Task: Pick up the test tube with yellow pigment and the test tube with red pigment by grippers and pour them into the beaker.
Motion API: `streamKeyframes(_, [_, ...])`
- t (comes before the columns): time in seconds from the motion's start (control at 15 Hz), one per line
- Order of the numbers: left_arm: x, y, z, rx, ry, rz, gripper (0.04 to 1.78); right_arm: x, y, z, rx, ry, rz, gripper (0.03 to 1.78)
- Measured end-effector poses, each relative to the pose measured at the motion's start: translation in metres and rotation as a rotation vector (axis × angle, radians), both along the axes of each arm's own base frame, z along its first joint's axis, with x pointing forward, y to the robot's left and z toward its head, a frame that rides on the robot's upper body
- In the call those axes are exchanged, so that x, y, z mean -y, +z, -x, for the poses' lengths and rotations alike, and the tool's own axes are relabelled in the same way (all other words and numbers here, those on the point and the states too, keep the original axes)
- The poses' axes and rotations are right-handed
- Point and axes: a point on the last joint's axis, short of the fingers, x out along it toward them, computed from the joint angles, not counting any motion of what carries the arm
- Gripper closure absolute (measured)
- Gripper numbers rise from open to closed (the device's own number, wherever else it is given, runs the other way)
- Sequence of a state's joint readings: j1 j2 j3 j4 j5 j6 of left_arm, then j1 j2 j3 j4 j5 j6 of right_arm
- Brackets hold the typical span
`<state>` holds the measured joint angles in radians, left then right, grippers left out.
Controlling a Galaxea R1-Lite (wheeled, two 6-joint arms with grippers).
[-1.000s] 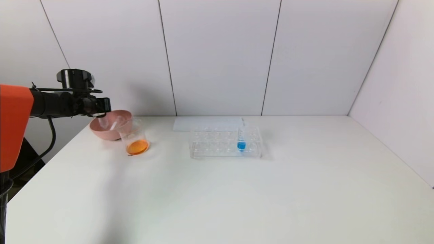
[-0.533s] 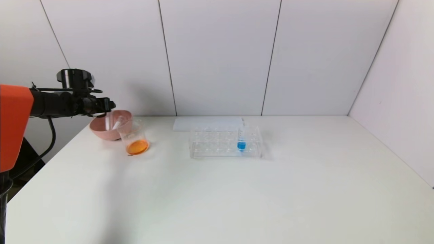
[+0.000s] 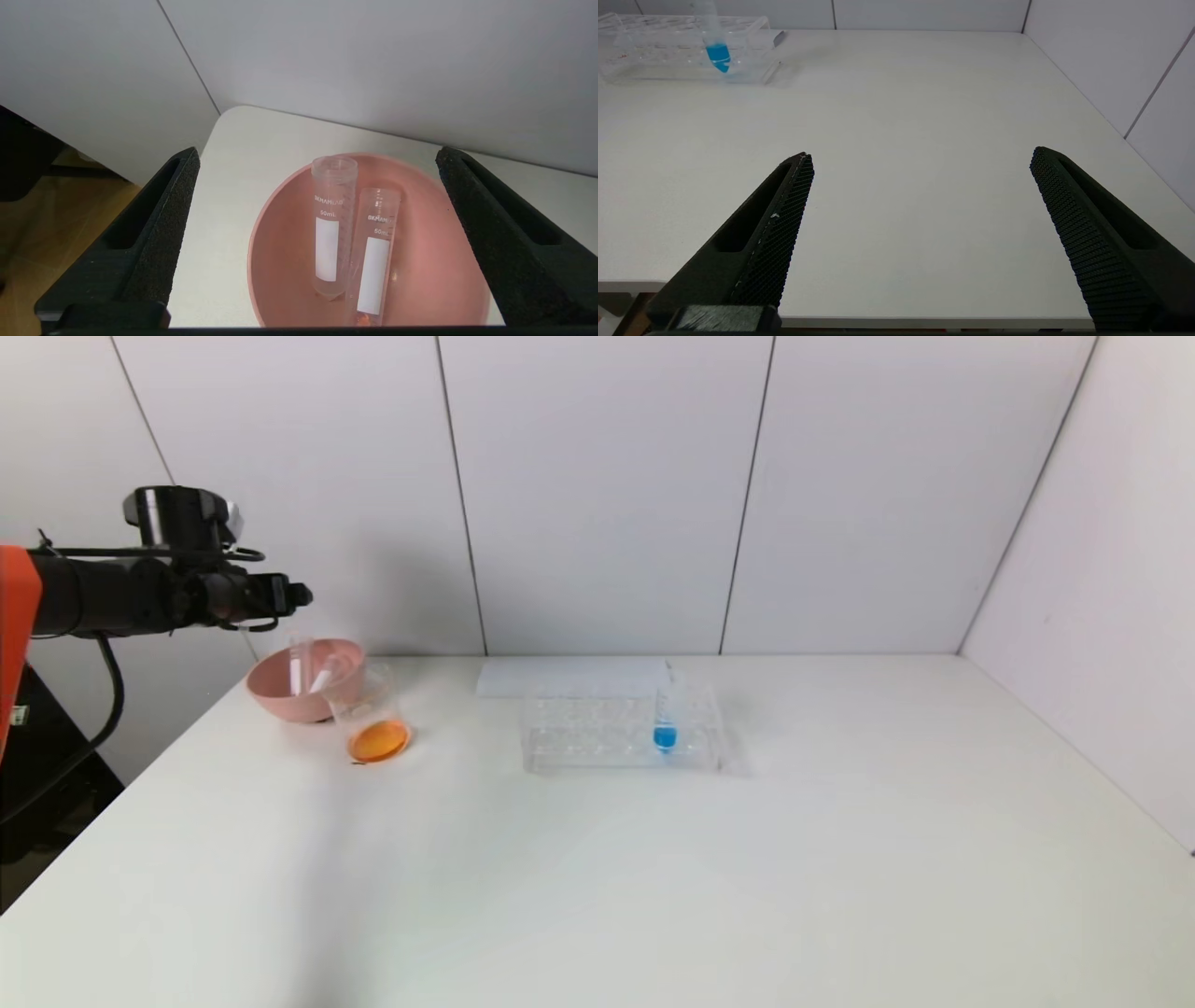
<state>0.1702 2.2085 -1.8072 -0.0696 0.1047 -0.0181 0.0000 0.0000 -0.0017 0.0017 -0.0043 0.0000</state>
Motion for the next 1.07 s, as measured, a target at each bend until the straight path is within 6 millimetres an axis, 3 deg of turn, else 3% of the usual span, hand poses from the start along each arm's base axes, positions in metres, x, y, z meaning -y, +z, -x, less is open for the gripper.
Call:
streamKeyframes(0.27, [0.011, 0.057, 0.037, 0.087, -0.020, -0.042, 0.06, 0.000, 0.000, 0.000, 0.000, 0.000, 0.000, 0.11])
streamKeyframes(0.6, [0.034, 0.113, 0.116, 0.138, -0.152, -0.061, 0.06, 0.000, 0.000, 0.000, 0.000, 0.000, 0.000, 0.11])
streamKeyframes(0.87, [0.051, 0.137, 0.173, 0.153, -0.226, -0.127, 0.06, 0.000, 0.000, 0.000, 0.000, 0.000, 0.000, 0.11])
streamKeyframes(1.07, [0.062, 0.138, 0.210, 0.044, -0.273, -0.165, 0.06, 0.000, 0.000, 0.000, 0.000, 0.000, 0.000, 0.11])
